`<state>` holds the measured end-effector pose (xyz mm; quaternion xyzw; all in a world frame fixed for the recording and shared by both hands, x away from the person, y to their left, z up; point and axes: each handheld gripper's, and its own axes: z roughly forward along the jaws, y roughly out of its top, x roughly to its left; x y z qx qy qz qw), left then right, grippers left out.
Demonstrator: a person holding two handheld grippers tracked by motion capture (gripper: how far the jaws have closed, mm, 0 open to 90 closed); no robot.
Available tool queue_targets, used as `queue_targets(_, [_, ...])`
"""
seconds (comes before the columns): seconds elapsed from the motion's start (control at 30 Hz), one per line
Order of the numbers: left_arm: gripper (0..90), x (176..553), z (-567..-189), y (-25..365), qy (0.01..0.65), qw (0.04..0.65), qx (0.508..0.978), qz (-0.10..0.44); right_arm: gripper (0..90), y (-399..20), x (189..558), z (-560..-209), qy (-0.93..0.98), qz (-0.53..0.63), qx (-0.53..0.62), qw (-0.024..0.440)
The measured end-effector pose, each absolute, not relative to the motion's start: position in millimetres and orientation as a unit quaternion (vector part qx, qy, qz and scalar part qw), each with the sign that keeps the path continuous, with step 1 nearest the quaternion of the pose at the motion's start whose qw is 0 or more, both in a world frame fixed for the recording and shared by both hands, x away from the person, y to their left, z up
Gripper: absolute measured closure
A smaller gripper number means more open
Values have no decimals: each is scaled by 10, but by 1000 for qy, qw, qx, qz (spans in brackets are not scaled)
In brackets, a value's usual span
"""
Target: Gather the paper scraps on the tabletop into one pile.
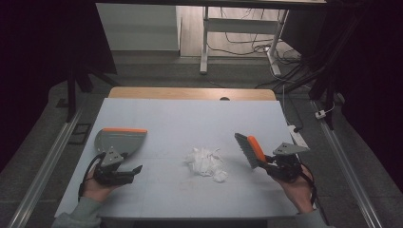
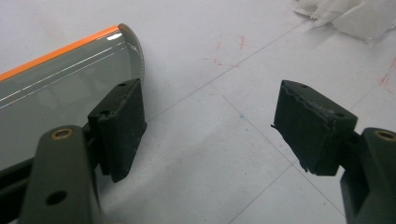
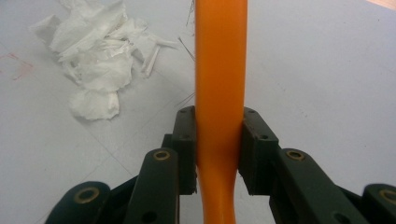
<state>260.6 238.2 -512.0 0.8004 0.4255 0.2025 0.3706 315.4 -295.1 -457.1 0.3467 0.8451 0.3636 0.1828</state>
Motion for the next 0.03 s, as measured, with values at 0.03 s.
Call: queue_targets(0.03, [254, 2607, -5120, 2381, 425, 370, 801, 202, 704, -2949, 3152, -4567, 845, 363, 346, 184])
